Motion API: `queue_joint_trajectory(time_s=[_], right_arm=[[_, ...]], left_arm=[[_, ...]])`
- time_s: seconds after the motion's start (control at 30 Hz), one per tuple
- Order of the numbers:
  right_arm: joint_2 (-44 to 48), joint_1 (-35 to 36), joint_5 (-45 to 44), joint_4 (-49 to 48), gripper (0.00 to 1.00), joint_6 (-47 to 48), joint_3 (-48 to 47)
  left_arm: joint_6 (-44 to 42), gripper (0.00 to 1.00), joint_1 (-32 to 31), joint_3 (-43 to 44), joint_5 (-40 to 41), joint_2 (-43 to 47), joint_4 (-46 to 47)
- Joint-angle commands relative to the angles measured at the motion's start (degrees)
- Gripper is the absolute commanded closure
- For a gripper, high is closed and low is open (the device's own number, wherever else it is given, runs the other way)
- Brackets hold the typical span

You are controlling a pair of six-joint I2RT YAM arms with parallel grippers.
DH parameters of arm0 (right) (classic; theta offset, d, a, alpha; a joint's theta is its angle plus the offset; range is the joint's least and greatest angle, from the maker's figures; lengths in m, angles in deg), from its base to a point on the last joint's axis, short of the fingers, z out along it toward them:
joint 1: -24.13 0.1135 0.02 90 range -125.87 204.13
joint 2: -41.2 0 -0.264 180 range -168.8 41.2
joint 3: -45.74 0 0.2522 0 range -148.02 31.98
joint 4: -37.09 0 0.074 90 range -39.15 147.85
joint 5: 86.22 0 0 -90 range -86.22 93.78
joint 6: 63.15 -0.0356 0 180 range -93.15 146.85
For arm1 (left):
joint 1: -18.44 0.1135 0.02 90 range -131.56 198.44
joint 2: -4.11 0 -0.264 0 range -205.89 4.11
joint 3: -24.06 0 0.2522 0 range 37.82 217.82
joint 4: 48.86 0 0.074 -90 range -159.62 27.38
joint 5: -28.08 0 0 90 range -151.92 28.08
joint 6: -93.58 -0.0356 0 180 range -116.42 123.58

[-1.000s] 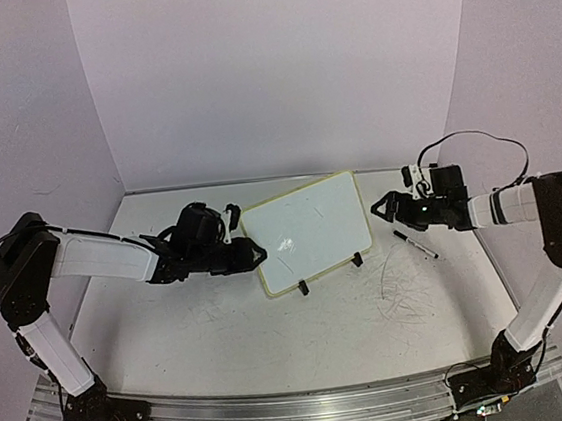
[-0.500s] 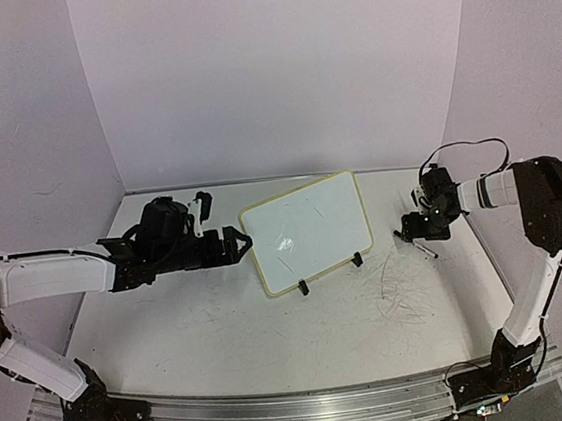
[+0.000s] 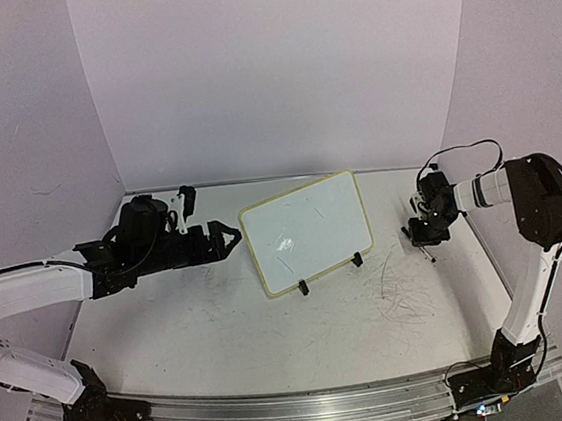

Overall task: Write a sentence on the whiteboard
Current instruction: Pick up the whiteboard marker from the center of the board, then pass from the right arm to the left

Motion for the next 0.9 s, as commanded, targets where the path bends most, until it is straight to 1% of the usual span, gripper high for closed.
queue_joint_trajectory(time_s=[0.0, 0.07, 0.17, 0.23, 0.27, 0.3, 0.33, 0.37, 0.4, 0.43, 0.47, 0.5, 0.53, 0.6, 0.7, 0.8, 0.87], right_arm=[[3.3, 0.1, -2.1, -1.4, 0.89, -0.9, 2.6], [5.3, 0.1, -2.1, -3.2, 1.0, -1.5, 3.6], [10.1, 0.0, -2.6, -7.3, 1.0, -3.1, 6.3], [15.9, 0.1, -3.1, -10.6, 1.0, -4.0, 8.7], [19.0, 0.1, -1.4, -12.4, 1.0, -3.9, 10.6], [22.8, 0.1, 1.1, -14.3, 1.0, -3.7, 12.7], [27.1, 0.1, 5.8, -17.2, 1.0, -3.1, 14.7], [30.9, 0.2, 12.4, -20.3, 1.0, -2.4, 16.6], [33.8, 0.7, 21.3, -22.8, 1.0, -1.6, 18.7], [35.9, 2.4, 28.0, -24.1, 1.0, -0.4, 19.7], [37.7, 4.6, 32.0, -24.9, 1.0, 1.0, 20.1], [38.5, 8.6, 33.7, -24.2, 1.0, 3.9, 19.7], [38.5, 14.5, 33.6, -22.5, 1.0, 6.4, 18.8], [36.8, 23.1, 33.2, -18.7, 1.0, 9.6, 15.3], [33.1, 32.3, 30.6, -16.0, 1.0, 10.7, 11.6], [29.8, 38.9, 29.0, -14.3, 1.0, 11.2, 8.7], [28.3, 41.4, 27.6, -14.3, 1.0, 11.5, 7.5]], left_arm=[[-0.3, 0.03, 0.0, 1.6, 1.1, 1.8, 0.1], [0.0, 0.03, 0.0, 2.1, 1.2, 1.9, -1.3], [0.2, 0.03, -0.1, 2.6, 0.4, 2.0, -1.9], [0.5, 0.03, 0.0, 2.5, -0.6, 1.9, -1.9], [0.7, 0.04, 0.0, 2.6, -1.5, 2.0, -1.9], [1.0, 0.04, 0.0, 2.8, -2.4, 2.3, -1.8], [1.2, 0.07, 0.0, 3.0, -3.4, 2.7, -1.4], [1.3, 0.1, 0.0, 3.3, -4.6, 3.0, -1.0], [1.4, 0.12, -0.1, 3.7, -5.9, 3.2, -0.7], [1.4, 0.12, -0.1, 4.1, -7.6, 3.2, 0.3], [1.5, 0.13, -0.1, 4.5, -9.2, 3.2, 1.7], [1.6, 0.13, -0.1, 5.1, -11.5, 2.7, 3.2], [1.9, 0.12, -0.1, 6.0, -14.6, 1.8, 4.5], [2.9, 0.12, -0.9, 8.8, -21.1, -1.2, 6.0], [3.0, 0.11, -4.2, 13.8, -26.7, -5.6, 6.2], [2.4, 0.14, -7.0, 15.7, -26.8, -7.3, 6.2], [2.7, 0.19, -7.6, 15.1, -24.6, -7.7, 5.9]])
